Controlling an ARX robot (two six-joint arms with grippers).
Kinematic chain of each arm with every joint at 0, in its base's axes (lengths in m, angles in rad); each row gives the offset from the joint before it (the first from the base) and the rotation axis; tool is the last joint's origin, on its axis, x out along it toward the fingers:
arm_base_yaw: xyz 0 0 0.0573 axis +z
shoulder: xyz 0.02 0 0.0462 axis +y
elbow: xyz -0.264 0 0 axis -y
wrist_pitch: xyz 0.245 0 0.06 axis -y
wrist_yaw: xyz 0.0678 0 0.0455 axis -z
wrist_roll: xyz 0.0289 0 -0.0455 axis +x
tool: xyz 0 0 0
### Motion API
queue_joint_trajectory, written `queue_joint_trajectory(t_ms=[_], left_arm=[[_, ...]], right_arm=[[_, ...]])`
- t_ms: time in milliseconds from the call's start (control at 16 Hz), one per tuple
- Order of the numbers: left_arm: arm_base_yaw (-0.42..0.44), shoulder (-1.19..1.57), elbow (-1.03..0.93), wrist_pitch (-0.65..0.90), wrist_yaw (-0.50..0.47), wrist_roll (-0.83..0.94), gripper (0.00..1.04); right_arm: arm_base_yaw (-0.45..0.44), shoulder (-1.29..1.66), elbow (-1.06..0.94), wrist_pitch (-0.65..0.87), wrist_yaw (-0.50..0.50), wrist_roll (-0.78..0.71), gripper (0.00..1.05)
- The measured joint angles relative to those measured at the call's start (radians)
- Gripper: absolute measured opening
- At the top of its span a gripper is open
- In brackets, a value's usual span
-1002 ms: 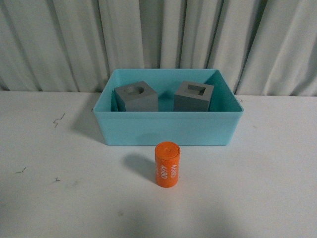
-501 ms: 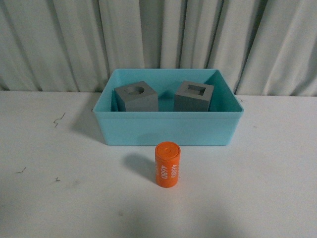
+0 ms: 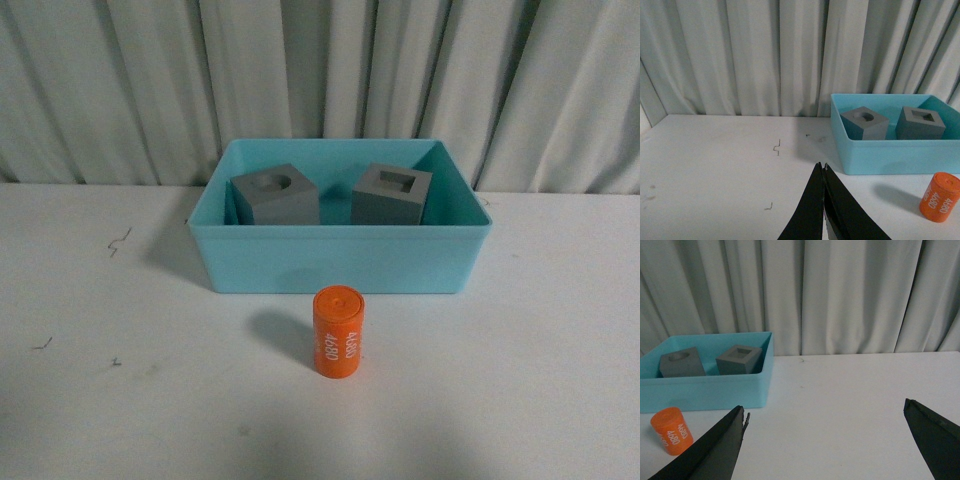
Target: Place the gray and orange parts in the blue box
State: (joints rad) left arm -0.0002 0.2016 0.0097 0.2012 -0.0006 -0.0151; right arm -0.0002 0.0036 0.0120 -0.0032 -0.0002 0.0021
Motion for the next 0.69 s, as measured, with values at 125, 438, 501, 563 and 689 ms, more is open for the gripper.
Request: queue_joint_trajectory(t_ms=[125,438,501,563,689], left_arm=[[0.000,-0.032,0.000,-0.030,0.000,0.000,0.02],[0.000,-0.195,0.000,-0.211,-0.003,0.000,0.02],[0.000,-0.195,0.000,-0.210,-0.001,0.000,0.02],[0.000,-0.195,0.000,-0.202,0.000,0.000,0.02],[0.000,-0.195,0.000,-0.204,0.000,0.000,0.12]], right_arm=[[0.000,0.000,0.000,0.000,0.000,0.000,0.98],[0.000,0.000,0.000,0.000,0.000,0.000,0.98],[0.000,0.000,0.000,0.000,0.000,0.000,0.98],[0.000,0.000,0.000,0.000,0.000,0.000,0.98],[0.000,0.000,0.000,0.000,0.000,0.000,0.98]])
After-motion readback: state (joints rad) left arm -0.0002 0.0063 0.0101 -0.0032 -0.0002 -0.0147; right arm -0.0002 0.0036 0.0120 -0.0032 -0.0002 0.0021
